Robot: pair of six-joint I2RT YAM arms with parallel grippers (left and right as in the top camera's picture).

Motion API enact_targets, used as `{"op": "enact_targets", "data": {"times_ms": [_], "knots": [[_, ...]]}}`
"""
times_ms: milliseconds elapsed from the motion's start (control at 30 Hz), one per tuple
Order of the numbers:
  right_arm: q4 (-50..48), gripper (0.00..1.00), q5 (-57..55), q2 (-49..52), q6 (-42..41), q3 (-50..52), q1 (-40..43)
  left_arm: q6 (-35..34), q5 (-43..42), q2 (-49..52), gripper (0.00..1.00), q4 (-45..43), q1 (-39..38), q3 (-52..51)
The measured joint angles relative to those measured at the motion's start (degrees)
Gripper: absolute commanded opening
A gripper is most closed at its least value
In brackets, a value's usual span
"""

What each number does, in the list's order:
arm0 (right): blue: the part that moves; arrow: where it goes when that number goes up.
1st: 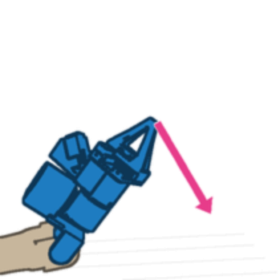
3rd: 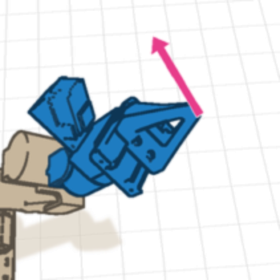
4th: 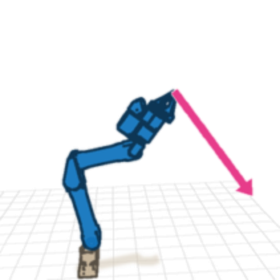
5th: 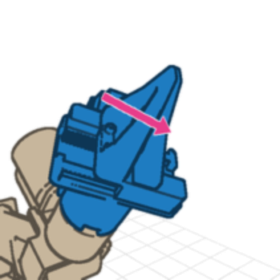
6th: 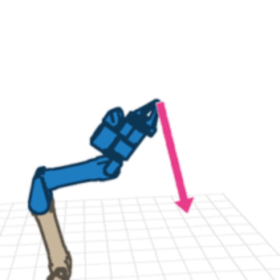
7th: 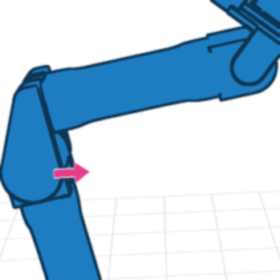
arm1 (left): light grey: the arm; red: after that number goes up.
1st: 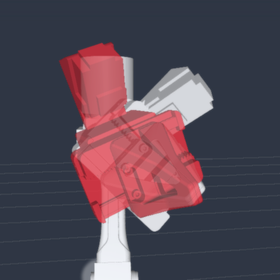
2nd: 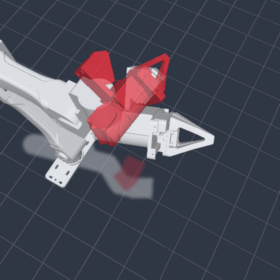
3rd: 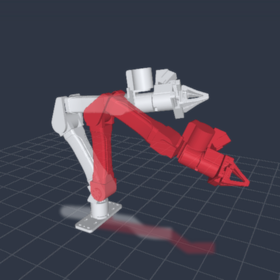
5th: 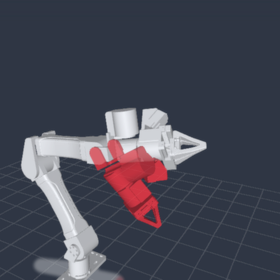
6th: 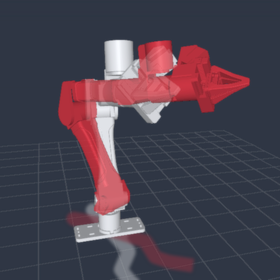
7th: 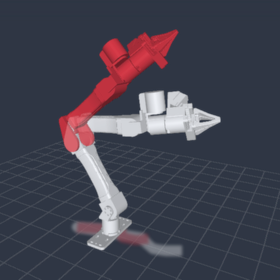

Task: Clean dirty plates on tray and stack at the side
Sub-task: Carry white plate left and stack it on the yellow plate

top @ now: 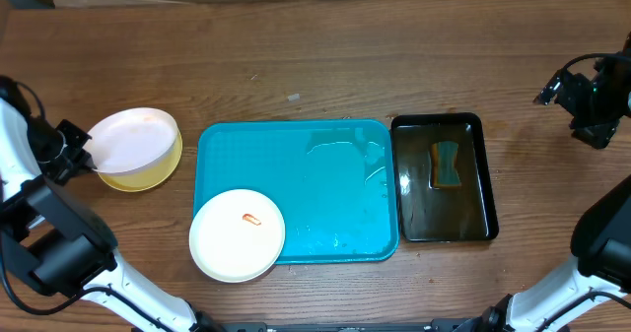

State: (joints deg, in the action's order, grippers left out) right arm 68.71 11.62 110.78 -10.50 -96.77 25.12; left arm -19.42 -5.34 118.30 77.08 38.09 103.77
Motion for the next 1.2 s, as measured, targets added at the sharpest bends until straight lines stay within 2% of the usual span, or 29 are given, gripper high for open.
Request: {"op": "enact_targets", "data": {"times_ms": [33, 67, 100, 133, 333, 500, 633, 800, 900, 1000, 1133, 1200], "knots": [[-0.04, 1.00, 0.00, 0.00, 0.04, 0.00, 0.00, -0.02, 0.00, 0.00, 0.33, -0.46, 0.39, -0.02], [0.00, 1.00, 0.00, 0.00, 0.02, 0.00, 0.00, 0.11, 0.02, 0.00, 0.61, -0.70, 0.66, -0.02], [-0.04, 1.00, 0.00, 0.00, 0.02, 0.00, 0.02, 0.04, -0.02, 0.00, 0.75, -0.83, 0.74, -0.02], [-0.04, 1.00, 0.00, 0.00, 0.04, 0.00, 0.00, 0.04, -0.11, 0.00, 0.77, -0.85, 0.92, -0.02], [0.00, 1.00, 0.00, 0.00, 0.02, 0.00, 0.00, 1.18, -4.50, 0.00, 0.77, -0.24, 0.92, -0.02], [-0.02, 1.00, 0.02, 0.00, 0.04, 0.00, 0.00, 7.02, -15.19, 0.00, 0.73, 6.32, 0.63, -0.04], [-0.02, 1.00, 0.00, 0.00, 0.02, 0.00, 0.00, 14.84, -24.44, 0.00, 0.50, 12.87, -1.55, -0.15], [-0.02, 1.00, -0.02, 0.00, 0.02, 0.00, 0.00, 25.64, -35.36, -1.62, 0.48, 16.24, -5.73, -3.45], [-0.04, 1.00, 0.00, 0.00, 0.02, 0.00, 0.00, 28.48, -37.77, -6.97, 0.48, 14.16, -6.95, -10.40], [-0.02, 1.00, 0.00, 0.00, 0.02, 0.00, 0.00, 28.74, -37.66, -16.98, 0.49, 9.60, -6.84, -20.20], [-0.09, 1.00, 0.00, 0.00, 0.04, 0.00, 0.00, 22.45, -29.40, -36.02, 0.57, 1.92, -6.62, -32.81], [-0.04, 1.00, 0.02, 0.00, 0.04, 0.00, 0.00, 18.64, -24.24, -43.76, 0.57, 1.01, -7.04, -36.54]]}}
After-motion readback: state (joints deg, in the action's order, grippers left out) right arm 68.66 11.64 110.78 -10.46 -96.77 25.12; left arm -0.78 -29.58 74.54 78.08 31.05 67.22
